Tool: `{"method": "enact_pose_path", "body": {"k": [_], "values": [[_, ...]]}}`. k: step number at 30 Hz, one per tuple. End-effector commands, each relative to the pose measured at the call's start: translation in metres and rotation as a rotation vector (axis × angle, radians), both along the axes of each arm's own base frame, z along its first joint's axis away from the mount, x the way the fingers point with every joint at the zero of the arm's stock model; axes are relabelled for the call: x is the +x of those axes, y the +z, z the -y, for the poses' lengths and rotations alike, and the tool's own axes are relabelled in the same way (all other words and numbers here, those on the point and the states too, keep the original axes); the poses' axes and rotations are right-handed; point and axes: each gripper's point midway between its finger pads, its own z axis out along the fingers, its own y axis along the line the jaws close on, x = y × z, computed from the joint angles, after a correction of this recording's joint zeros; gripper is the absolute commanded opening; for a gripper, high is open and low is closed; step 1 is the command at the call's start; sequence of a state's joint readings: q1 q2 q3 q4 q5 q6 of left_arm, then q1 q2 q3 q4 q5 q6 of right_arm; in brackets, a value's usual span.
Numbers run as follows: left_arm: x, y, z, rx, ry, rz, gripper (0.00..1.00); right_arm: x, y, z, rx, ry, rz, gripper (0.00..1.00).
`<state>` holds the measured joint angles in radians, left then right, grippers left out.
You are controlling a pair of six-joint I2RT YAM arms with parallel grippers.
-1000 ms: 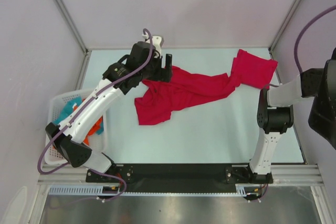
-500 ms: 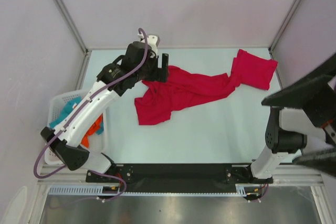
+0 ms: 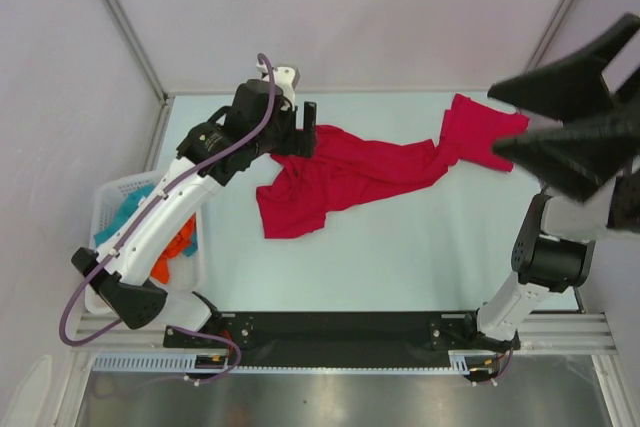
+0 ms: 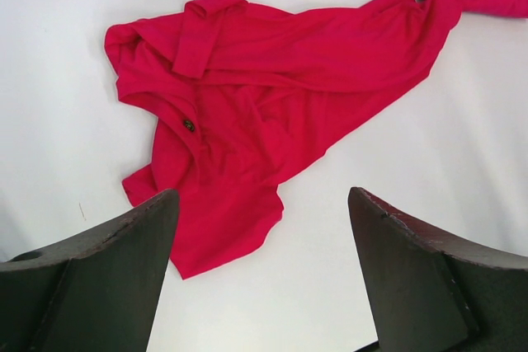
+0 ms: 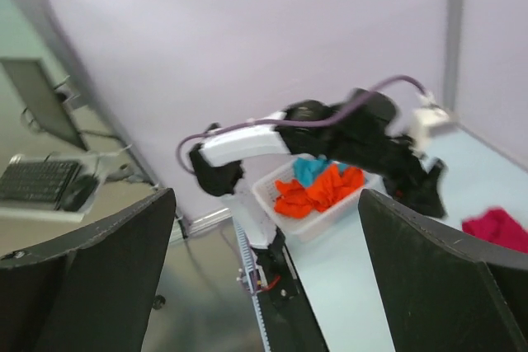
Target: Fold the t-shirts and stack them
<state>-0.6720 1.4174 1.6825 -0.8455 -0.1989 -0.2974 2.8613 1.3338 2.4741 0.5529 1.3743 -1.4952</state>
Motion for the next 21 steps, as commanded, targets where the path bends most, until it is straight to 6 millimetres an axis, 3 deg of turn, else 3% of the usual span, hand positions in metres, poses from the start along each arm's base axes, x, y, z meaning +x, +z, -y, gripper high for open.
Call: {"method": "enact_pose_path", "body": {"k": [1, 5, 11, 12, 21], "values": [[-0.004, 0.033, -0.005, -0.023, -0.006, 0.079, 0.89, 0.034, -0.015, 0.015, -0.110, -0.148, -0.045, 1.00], [-0.002, 0.032, -0.002, -0.026, -0.009, 0.074, 0.89, 0.064, -0.039, 0.037, -0.282, -0.566, -0.027, 1.00], [-0.001, 0.029, 0.001, -0.030, -0.014, 0.064, 0.89, 0.081, -0.051, 0.041, -0.377, -0.842, 0.034, 1.00], [-0.002, 0.028, 0.000, -0.030, -0.012, 0.065, 0.89, 0.090, -0.053, 0.048, -0.387, -0.934, 0.022, 1.00], [-0.005, 0.029, -0.002, -0.039, -0.015, 0.070, 0.89, 0.099, -0.077, 0.046, -0.423, -1.086, -0.052, 1.00]]}}
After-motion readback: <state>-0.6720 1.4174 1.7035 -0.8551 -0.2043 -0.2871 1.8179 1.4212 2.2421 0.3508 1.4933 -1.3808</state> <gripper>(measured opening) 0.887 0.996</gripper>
